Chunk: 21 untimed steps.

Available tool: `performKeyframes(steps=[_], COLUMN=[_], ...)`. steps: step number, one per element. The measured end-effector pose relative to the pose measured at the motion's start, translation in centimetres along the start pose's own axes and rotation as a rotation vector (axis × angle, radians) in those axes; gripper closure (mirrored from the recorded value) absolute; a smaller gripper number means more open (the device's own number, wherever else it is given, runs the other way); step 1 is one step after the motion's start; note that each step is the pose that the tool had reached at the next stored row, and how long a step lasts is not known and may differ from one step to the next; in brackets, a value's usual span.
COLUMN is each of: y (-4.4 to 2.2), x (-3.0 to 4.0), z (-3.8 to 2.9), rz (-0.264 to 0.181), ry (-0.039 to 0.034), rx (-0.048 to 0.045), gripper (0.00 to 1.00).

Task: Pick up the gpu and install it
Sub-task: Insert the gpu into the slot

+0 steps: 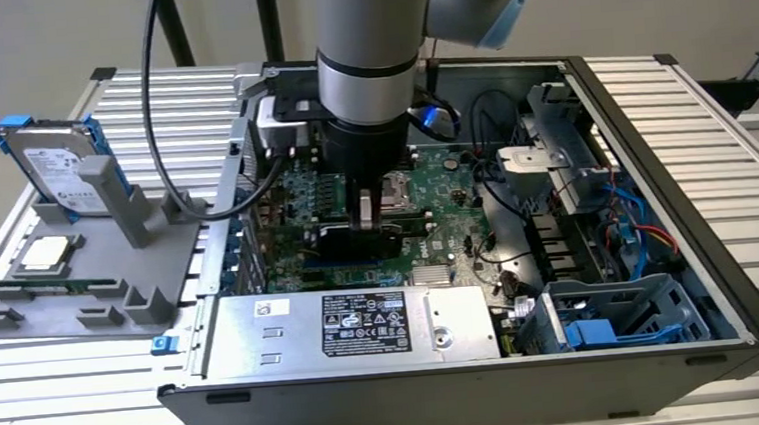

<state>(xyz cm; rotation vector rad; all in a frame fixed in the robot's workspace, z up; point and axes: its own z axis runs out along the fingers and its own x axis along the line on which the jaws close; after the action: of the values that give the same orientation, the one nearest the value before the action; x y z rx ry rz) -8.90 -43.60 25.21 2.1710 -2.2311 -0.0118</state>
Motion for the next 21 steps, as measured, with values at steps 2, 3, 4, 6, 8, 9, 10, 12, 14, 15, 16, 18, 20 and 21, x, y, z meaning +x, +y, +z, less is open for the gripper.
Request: performKeyframes(steps=[2,3,4,6,8,9,10,12,14,15,16,18,20,21], y=[0.08,0.10,0.11,0.13,0.14,0.14,0.13,0.13,0.13,0.12,0.12,0.12,0.18,0.18], x=[0.00,0.01,0.01,0.00,0.06,0.11,0.19,0.25,0.26,0.26,0.25,0.24,0.24,0.24], z=[0.15,0.19,0.22,0.29,0.32,0.33,0.33,0.34,0.37,0.44,0.57,0.88,1.13,1.15], rz=[0.000,0.000,0.000,0.000,0.000,0.000,0.000,0.000,0.000,0.000,0.000,0.001,0.003,0.003], ry=[0.0007,0.0006,0.0004,0.0002,-0.0004,-0.0007,-0.0009,-0.0008,-0.0003,0.0000,-0.0004,0.0005,0.0005,0.0002], rx=[-0.0003,-0.0004,-0.0005,-0.0004,-0.0002,-0.0002,-0.0002,-0.0002,-0.0004,-0.0004,-0.0002,-0.0006,-0.0013,-0.0010], gripper=[1.00,1.00,1.00,1.00,1.00,1.00,1.00,1.00,1.00,1.00,1.00,1.00,1.00,1.00])
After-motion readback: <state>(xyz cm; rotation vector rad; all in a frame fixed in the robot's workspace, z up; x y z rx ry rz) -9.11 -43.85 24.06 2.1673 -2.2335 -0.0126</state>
